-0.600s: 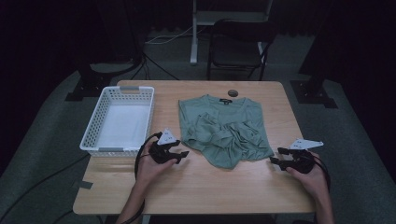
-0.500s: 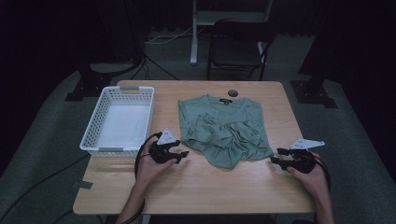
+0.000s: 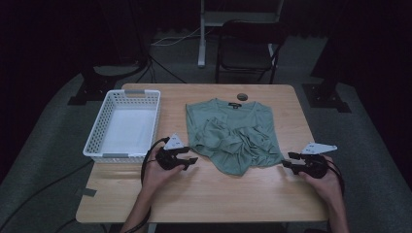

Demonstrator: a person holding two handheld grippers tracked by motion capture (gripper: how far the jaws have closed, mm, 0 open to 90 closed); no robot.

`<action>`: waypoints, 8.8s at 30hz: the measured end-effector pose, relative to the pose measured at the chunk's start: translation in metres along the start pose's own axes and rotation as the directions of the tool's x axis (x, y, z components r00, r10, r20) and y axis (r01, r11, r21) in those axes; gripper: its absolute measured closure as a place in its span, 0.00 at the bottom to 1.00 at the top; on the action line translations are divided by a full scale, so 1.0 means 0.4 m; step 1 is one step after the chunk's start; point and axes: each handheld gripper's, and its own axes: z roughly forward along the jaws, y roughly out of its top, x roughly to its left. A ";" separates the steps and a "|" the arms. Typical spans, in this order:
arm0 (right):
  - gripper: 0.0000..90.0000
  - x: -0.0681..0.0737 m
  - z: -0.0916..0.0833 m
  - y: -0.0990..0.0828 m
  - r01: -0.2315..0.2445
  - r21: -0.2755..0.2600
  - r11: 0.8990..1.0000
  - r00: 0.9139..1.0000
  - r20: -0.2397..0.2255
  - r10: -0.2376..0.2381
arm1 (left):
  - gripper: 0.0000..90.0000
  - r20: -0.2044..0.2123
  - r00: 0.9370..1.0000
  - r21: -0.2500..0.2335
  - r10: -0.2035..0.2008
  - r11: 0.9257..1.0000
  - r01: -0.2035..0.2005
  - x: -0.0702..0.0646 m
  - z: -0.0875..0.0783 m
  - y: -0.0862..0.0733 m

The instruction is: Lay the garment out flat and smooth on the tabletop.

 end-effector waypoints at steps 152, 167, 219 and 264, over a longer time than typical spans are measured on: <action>0.87 0.186 -0.208 -0.126 0.083 0.009 0.997 0.995 -0.055 -0.082 | 0.84 -0.007 0.987 0.043 0.162 0.986 -0.161 -0.227 -0.216 -0.088; 0.73 0.109 -0.112 -0.064 0.048 0.008 0.999 0.997 0.057 -0.048 | 0.68 -0.101 0.992 0.059 0.070 0.996 -0.065 -0.119 -0.105 -0.059; 0.97 0.162 -0.237 -0.189 0.052 0.122 0.991 0.996 -0.081 -0.042 | 0.96 0.072 0.988 0.201 0.133 0.969 -0.145 -0.221 -0.226 -0.157; 0.99 0.016 -0.133 -0.089 -0.051 0.062 0.997 0.998 0.026 0.050 | 0.97 0.016 1.000 0.139 0.010 0.990 -0.012 -0.125 -0.134 -0.106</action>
